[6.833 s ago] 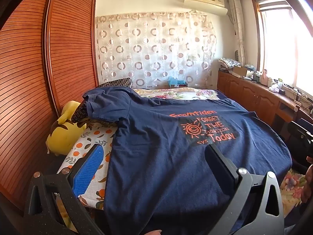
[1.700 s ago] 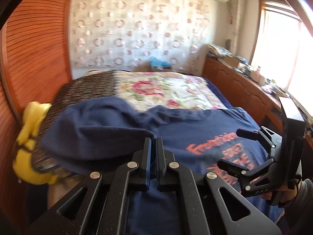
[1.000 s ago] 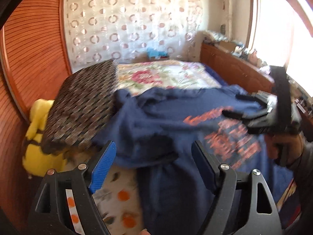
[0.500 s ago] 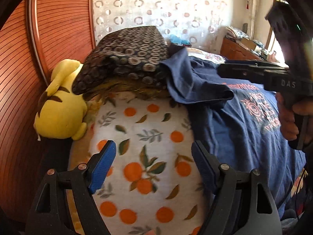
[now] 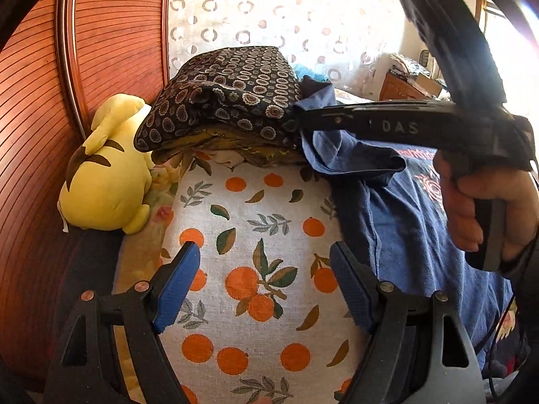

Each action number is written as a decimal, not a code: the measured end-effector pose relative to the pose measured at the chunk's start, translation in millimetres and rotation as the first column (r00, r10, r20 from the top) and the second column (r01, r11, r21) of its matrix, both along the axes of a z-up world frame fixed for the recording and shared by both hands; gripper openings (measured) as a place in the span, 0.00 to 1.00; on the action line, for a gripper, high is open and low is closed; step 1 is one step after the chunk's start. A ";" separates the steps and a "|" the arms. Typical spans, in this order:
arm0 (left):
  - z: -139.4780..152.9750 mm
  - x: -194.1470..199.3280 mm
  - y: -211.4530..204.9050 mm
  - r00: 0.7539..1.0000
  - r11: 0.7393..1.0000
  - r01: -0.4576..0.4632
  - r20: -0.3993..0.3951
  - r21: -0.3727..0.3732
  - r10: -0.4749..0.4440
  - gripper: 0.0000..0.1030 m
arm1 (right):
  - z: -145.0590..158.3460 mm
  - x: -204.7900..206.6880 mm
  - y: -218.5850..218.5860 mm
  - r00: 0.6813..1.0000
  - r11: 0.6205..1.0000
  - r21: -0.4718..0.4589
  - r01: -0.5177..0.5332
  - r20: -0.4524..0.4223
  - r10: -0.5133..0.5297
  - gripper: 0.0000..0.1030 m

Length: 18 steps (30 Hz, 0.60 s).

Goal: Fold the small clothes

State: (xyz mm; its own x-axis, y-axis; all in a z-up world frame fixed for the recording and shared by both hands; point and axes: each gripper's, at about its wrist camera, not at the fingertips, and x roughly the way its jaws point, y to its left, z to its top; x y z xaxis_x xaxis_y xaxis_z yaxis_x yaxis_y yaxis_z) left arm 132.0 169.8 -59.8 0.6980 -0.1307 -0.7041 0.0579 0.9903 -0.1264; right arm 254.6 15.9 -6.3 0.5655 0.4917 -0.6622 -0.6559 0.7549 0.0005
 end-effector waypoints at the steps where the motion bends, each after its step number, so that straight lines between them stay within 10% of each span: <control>1: -0.2 0.5 -0.8 1.000 1.000 0.002 0.000 -0.001 -0.002 0.78 | -2.0 4.6 6.4 1.000 1.000 0.000 -0.001 -0.005 0.001 0.05; 18: 9.3 6.7 -27.4 0.998 0.999 0.050 0.025 -0.017 -0.049 0.78 | 29.1 23.5 -93.9 0.988 0.991 0.042 0.127 0.078 -0.130 0.02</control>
State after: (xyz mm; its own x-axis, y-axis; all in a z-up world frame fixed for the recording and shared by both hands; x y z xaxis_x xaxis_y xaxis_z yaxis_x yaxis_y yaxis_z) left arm 138.7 142.4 -50.5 0.7071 -0.1778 -0.6844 0.1100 0.9837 -0.1419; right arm 278.2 -77.9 22.8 0.6760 0.4349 -0.5948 -0.5528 0.8331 -0.0192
